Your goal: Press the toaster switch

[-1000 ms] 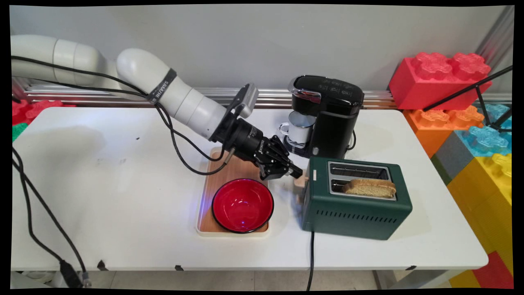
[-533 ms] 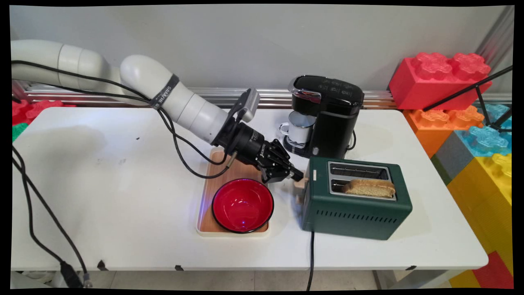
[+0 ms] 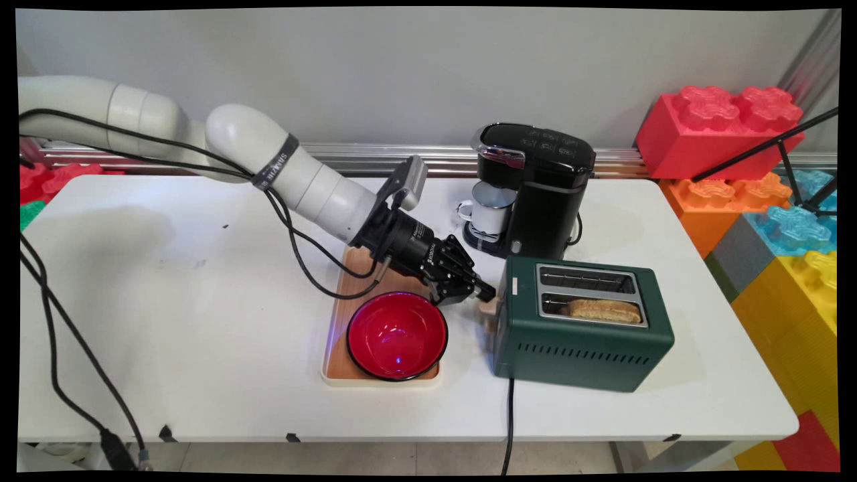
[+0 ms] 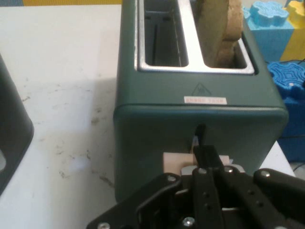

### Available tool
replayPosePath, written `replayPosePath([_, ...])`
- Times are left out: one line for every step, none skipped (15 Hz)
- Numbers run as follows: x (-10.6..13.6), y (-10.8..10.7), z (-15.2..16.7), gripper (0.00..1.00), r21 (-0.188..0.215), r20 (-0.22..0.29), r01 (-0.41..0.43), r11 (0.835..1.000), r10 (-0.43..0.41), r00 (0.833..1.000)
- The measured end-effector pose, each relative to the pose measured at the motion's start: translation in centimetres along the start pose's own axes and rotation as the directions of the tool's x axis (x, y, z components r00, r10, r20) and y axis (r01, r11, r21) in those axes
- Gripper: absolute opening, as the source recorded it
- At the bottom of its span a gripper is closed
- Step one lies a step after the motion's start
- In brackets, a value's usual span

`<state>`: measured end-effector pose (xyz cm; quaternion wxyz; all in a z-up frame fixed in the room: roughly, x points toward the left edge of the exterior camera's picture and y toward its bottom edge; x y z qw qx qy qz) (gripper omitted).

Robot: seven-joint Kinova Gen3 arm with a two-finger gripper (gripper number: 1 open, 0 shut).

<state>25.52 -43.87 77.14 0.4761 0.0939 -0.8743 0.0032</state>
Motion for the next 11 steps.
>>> replayPosePath([-0.2,-0.1,0.2,0.0,0.002,0.002,0.001,1.0,-0.001,1.0])
replayPosePath([-0.4,-0.1,0.3,0.0,0.003,0.003,0.002,1.0,-0.002,1.0])
replayPosePath([-0.7,-0.2,0.5,0.0,0.004,0.005,0.003,1.0,-0.003,1.0])
replayPosePath([-0.8,-0.2,0.7,0.0,0.005,0.006,0.004,1.0,-0.004,1.0])
replayPosePath([-1.0,-0.2,0.8,0.0,0.006,0.007,0.004,1.0,-0.004,1.0])
replayPosePath([-1.2,-0.3,1.0,0.0,0.007,0.009,0.005,1.0,-0.005,1.0])
replayPosePath([-1.4,-0.3,1.2,0.0,0.008,0.01,0.005,1.0,-0.005,1.0])
replayPosePath([-1.5,-0.3,1.3,0.0,0.009,0.011,0.006,1.0,-0.006,1.0])
replayPosePath([-1.7,-0.3,1.4,0.0,0.011,0.012,0.007,1.0,-0.007,1.0])
replayPosePath([-1.8,-0.3,1.5,0.0,0.011,0.013,0.007,1.0,-0.008,1.0])
replayPosePath([-1.9,-0.3,1.6,0.0,0.011,0.014,0.008,1.0,-0.008,1.0])
